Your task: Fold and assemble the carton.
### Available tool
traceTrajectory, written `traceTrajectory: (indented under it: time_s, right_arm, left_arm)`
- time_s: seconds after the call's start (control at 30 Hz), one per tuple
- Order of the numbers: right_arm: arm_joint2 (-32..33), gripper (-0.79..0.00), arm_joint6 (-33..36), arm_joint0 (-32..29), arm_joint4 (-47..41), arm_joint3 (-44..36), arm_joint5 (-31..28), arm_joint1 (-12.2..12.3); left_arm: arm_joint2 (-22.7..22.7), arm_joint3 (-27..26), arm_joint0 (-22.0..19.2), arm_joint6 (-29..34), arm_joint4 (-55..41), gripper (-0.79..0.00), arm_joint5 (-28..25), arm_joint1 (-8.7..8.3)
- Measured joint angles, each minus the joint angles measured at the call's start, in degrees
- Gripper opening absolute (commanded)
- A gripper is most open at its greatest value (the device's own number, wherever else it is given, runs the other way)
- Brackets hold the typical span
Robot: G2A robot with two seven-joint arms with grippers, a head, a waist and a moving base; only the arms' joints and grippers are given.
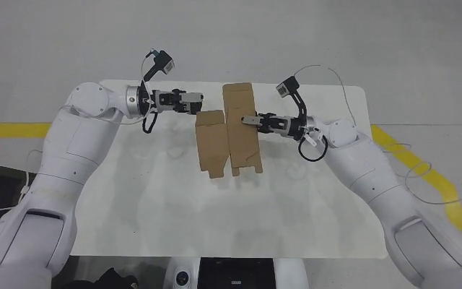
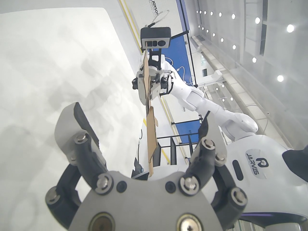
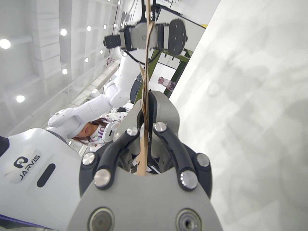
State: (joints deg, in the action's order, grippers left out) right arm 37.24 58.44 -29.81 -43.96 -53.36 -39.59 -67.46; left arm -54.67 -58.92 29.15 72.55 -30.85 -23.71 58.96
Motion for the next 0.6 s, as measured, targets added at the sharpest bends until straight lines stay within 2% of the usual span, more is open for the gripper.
traceTrajectory:
  time_s: [0.17, 0.37, 0.6]
  right_arm:
    - [1.65, -0.785, -5.65, -0.43, 3.3, -0.21, 1.61, -0.18]
    - [4.38, -0.785, -11.87, -2.86, 6.25, -0.99, 3.18, 0.25]
    - [7.39, -0.785, -13.79, -5.76, 7.68, -3.81, 5.27, 0.86]
  left_arm:
    - [-0.3, -2.28, 3.13, -1.93, -0.68, 0.0, 3.82, -0.14]
    - [0.28, -4.54, 5.7, -2.38, -1.45, 0.0, 5.68, 0.15]
    - [1.63, -6.21, 6.92, -3.42, 0.23, 0.0, 5.85, 0.74]
